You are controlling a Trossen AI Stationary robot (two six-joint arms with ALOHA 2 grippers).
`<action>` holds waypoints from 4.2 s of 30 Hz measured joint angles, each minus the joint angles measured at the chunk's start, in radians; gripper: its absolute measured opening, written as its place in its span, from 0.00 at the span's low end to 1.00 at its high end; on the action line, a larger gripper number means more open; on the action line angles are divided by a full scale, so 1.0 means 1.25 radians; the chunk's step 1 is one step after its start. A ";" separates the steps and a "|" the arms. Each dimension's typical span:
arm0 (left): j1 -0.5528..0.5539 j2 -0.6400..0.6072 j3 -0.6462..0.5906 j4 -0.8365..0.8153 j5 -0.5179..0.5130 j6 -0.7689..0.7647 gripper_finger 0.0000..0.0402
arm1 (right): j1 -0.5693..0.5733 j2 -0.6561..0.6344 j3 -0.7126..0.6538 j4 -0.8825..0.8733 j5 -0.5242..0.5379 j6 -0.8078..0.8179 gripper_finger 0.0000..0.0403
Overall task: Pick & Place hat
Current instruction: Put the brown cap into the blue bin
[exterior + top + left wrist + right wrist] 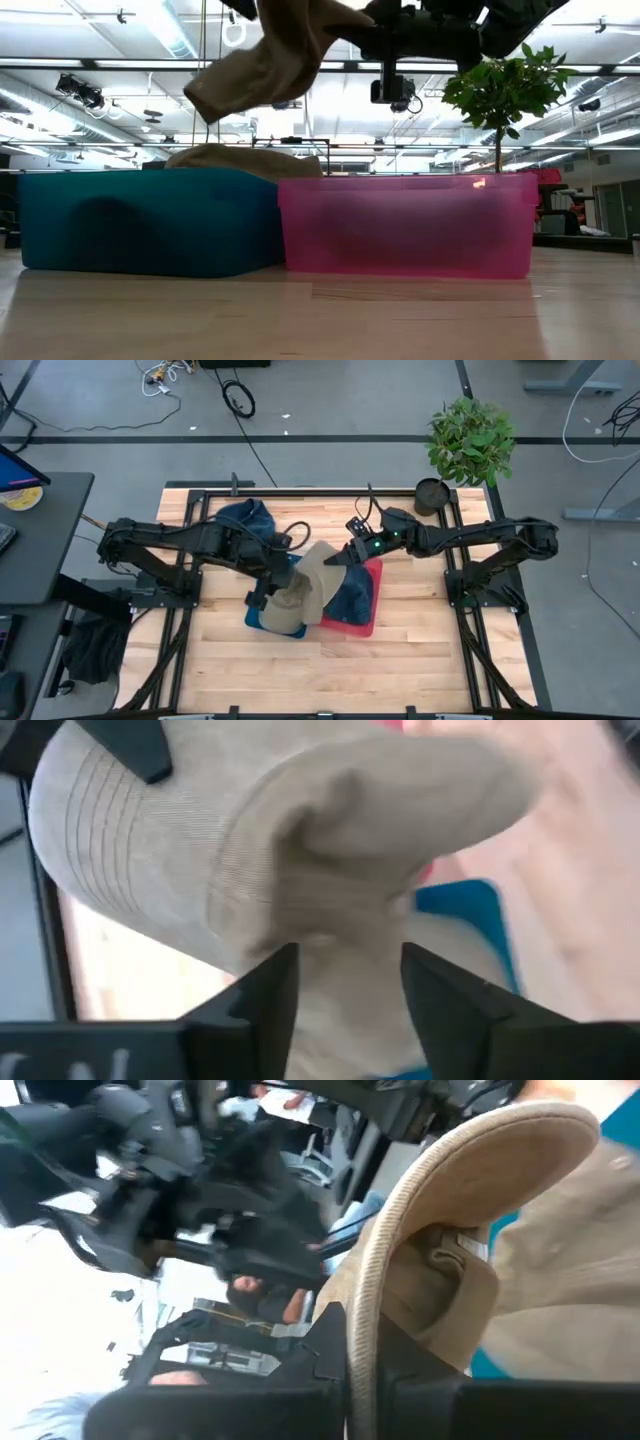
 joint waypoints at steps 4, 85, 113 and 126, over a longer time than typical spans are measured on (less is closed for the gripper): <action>0.000 -0.075 0.000 -0.007 0.000 -0.114 0.52 | -0.045 0.000 0.000 -0.044 -0.018 -0.023 0.01; 0.101 -0.026 -0.023 -0.017 0.016 -0.409 0.47 | -0.188 0.549 0.366 0.053 -0.483 -0.165 0.52; 0.186 0.001 -0.377 0.290 0.148 -0.323 0.01 | -0.219 0.046 0.357 -0.464 0.084 -0.311 0.44; 0.177 0.055 -0.656 0.571 0.198 -0.415 0.01 | -0.171 -0.032 0.358 -0.549 0.230 -0.326 0.41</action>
